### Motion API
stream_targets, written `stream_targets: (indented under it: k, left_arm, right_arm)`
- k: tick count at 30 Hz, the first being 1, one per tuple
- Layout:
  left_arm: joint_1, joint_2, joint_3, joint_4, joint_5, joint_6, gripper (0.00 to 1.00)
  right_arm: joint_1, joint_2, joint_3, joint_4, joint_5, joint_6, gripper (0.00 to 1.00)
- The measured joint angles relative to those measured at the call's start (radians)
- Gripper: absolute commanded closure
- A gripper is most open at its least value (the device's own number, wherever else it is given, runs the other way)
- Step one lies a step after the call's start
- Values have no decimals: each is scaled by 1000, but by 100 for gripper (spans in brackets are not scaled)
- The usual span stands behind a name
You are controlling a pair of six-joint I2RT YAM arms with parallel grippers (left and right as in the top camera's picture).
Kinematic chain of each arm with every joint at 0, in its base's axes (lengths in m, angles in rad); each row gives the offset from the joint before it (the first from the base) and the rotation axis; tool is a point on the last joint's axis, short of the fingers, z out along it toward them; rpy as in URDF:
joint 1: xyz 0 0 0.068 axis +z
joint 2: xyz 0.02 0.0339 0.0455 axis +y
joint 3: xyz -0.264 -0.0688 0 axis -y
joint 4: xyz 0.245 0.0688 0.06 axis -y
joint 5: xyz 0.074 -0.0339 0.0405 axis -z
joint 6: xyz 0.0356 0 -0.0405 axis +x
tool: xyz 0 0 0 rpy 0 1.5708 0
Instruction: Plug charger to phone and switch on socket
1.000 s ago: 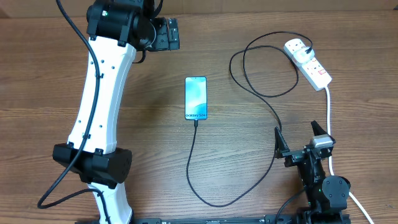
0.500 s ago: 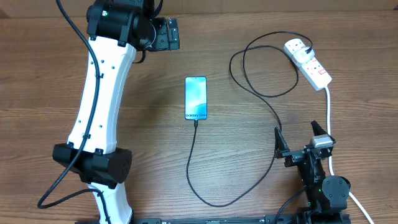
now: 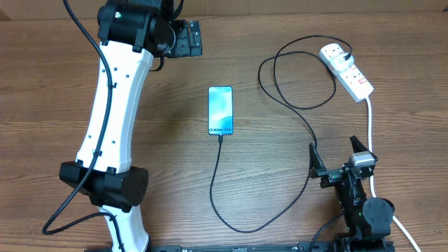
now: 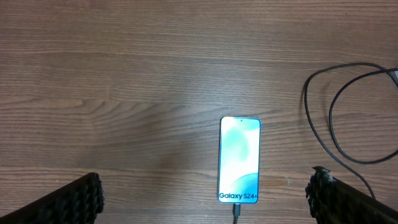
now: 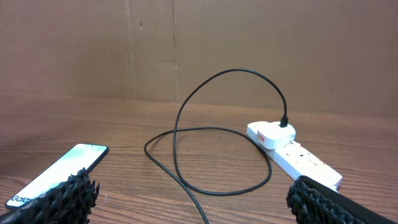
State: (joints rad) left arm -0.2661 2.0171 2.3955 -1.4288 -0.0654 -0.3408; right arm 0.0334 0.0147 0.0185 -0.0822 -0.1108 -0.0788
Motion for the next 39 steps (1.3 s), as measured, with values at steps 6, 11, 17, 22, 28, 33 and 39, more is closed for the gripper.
stream_targets:
  k: [6,11,17,22,28,33,39]
  left_arm:
    - [0,0,0,0,0,0,0]
    - [0,0,0,12,0,0,0]
    - [-6,0,0,37,0,0,0]
    - [-29,0,0,19,-6,3,0]
    - [-42,-13,-3,-15,-18,3,0]
    - [-42,-122,-109,-7,-30,-10,0]
    - [-42,-343,-409,153,-58,-59,0]
  right_arm:
    - [0,0,0,0,0,1,0]
    - [0,0,0,0,0,0,0]
    - [0,0,0,0,-1,0,0]
    - [0,0,0,0,0,1,0]
    - [0,0,0,0,-1,0,0]
    - [0,0,0,0,-1,0,0]
    - [0,0,0,0,0,0,0]
